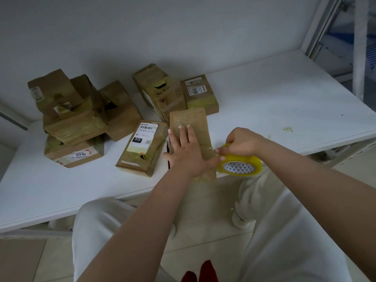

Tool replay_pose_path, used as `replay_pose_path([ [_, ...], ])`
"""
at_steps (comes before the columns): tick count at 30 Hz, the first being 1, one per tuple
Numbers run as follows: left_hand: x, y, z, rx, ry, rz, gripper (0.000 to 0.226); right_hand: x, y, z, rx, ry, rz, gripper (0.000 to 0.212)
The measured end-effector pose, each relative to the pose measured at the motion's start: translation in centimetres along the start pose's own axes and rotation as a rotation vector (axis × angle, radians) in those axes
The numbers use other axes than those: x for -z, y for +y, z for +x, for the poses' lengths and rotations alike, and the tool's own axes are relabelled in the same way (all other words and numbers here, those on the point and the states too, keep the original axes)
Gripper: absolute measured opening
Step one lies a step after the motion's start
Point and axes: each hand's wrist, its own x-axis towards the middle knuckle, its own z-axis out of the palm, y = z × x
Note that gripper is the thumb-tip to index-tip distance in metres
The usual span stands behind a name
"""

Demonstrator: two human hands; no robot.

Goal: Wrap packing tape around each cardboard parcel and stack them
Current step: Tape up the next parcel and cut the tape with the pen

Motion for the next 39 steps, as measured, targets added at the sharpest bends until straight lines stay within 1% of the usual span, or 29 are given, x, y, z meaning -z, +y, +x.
replay_pose_path([
  [2, -0.2, 0.1, 0.1, -0.007, 0.039, -0.023, 0.121, 0.6, 0.3, -0.2, 0.011, -0.039, 0.065, 0.054],
  [4, 0.0, -0.6, 0.2, -0.041, 0.092, -0.145, 0.115, 1.5, 0.6, -0.7, 0.025, -0.063, 0.160, 0.046],
  [5, 0.1, -1.2, 0.4, -0.071, 0.122, -0.250, 0.113, 2.2, 0.4, -1.1, 0.050, -0.054, 0.213, 0.037],
  [7, 0.0, -2.5, 1.0, -0.132, 0.173, -0.559, 0.107, 3.9, -0.7, -2.0, 0.130, 0.017, 0.307, 0.023],
  [9, -0.5, -3.3, 1.2, -0.166, 0.199, -0.884, 0.099, 5.8, -2.3, -2.6, 0.220, 0.076, 0.325, 0.019],
  [11, -1.4, -3.7, 0.9, -0.197, 0.160, -1.115, 0.091, 7.4, -3.6, -3.0, 0.270, 0.062, 0.271, 0.017],
  [12, -2.0, -3.9, 0.6, -0.208, 0.125, -1.190, 0.087, 7.8, -4.0, -3.1, 0.276, 0.034, 0.254, 0.018],
  [14, -3.2, -4.8, 0.0, -0.250, 0.049, -1.281, 0.085, 7.5, -4.5, -2.9, 0.265, -0.040, 0.221, 0.027],
  [16, -3.5, -6.3, -0.5, -0.279, 0.005, -1.284, 0.087, 6.5, -4.9, -2.6, 0.262, -0.074, 0.208, 0.039],
  [17, -3.4, -7.1, -0.6, -0.294, 0.003, -1.239, 0.090, 6.1, -5.2, -2.4, 0.272, -0.066, 0.226, 0.044],
  [20, -2.3, -7.9, 0.0, -0.336, 0.134, -0.882, 0.111, 5.0, -6.7, -1.5, 0.303, -0.030, 0.241, 0.057],
  [21, -2.0, -7.7, 0.5, -0.362, 0.146, -0.821, 0.121, 4.6, -7.4, -1.3, 0.311, -0.037, 0.220, 0.062],
  [23, -2.1, -6.9, 1.4, -0.364, 0.112, -0.853, 0.131, 3.8, -8.6, -0.9, 0.339, -0.064, 0.181, 0.073],
  [25, -3.0, -6.8, 2.1, -0.333, 0.086, -0.927, 0.134, 3.4, -9.0, -0.6, 0.348, -0.089, 0.142, 0.081],
  [27, -4.6, -7.6, 2.5, -0.359, 0.049, -0.982, 0.132, 3.6, -8.5, -0.4, 0.336, -0.126, 0.171, 0.081],
  [30, -5.4, -8.2, 2.6, -0.382, -0.001, -0.976, 0.132, 3.6, -7.2, -0.5, 0.309, -0.151, 0.289, 0.073],
  [31, -5.3, -8.1, 2.6, -0.359, 0.002, -0.945, 0.135, 3.4, -7.0, -0.5, 0.315, -0.135, 0.310, 0.068],
  [33, -4.7, -7.8, 2.1, -0.279, 0.070, -0.773, 0.140, 3.1, -7.0, -0.3, 0.341, -0.085, 0.297, 0.060],
  [34, -4.5, -7.9, 2.0, -0.268, 0.104, -0.691, 0.140, 3.2, -7.0, -0.3, 0.355, -0.047, 0.256, 0.057],
  [36, -4.4, -8.1, 2.0, -0.285, 0.113, -0.638, 0.139, 4.0, -6.1, -0.3, 0.360, 0.054, 0.090, 0.057],
  [38, -4.2, -7.9, 1.8, -0.272, 0.095, -0.587, 0.136, 5.4, -4.2, -0.3, 0.308, 0.138, -0.094, 0.067],
  [39, -3.9, -7.7, 1.7, -0.267, 0.087, -0.552, 0.134, 6.1, -2.9, -0.4, 0.257, 0.164, -0.131, 0.066],
])
